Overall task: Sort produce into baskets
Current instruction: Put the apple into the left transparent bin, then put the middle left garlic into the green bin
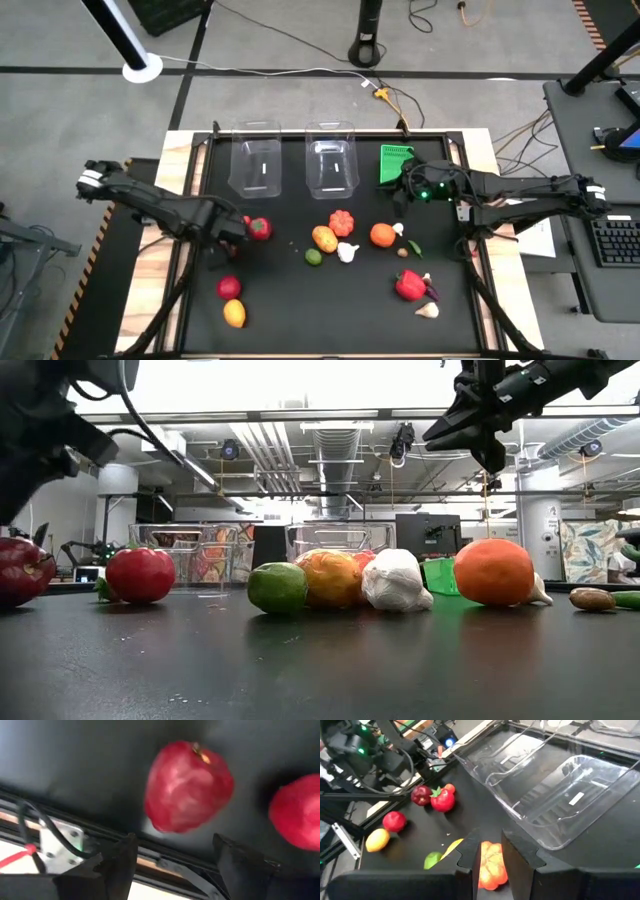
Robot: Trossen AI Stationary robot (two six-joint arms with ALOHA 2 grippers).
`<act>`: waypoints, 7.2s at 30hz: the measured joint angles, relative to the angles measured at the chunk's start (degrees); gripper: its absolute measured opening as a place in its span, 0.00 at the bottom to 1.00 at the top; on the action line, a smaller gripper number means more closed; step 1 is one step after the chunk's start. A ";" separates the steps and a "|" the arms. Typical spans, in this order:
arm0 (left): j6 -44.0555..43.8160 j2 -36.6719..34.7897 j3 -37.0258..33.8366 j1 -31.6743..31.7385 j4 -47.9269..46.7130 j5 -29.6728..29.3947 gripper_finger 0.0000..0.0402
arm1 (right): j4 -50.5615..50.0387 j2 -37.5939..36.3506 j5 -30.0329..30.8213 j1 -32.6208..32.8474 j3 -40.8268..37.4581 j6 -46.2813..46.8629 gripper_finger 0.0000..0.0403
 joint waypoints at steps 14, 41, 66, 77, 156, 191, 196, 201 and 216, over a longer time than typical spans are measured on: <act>4.56 6.85 0.00 0.11 3.06 -3.27 0.81 | 0.03 0.02 -2.95 0.02 0.00 2.92 0.17; -0.95 2.88 -5.98 0.02 9.63 -1.07 0.82 | -0.04 0.02 -2.95 0.04 0.00 3.00 0.17; -25.68 1.15 -1.75 -2.88 5.78 -0.79 0.82 | -0.15 0.07 -2.93 0.02 0.00 1.96 0.17; -45.60 1.01 -1.87 -7.36 6.41 -1.42 0.82 | -0.14 0.13 -2.93 0.02 0.00 1.45 0.17; 3.03 -10.05 31.19 23.93 20.41 -24.99 0.57 | 17.90 0.15 -2.43 -0.48 -0.02 -6.21 0.17; 30.42 26.39 30.80 65.05 17.02 -10.30 0.68 | -30.56 13.91 9.54 -0.48 32.04 0.70 0.18; 30.63 27.06 30.80 65.05 17.78 -11.81 0.72 | -30.70 14.82 9.48 -0.48 32.09 1.75 0.25; 30.64 26.85 30.80 65.05 18.06 -11.83 0.74 | -31.15 14.95 9.11 -0.46 32.06 2.42 0.33; 28.06 10.83 30.77 54.71 18.42 -11.38 0.75 | -33.81 17.68 -4.44 3.06 31.23 11.95 0.46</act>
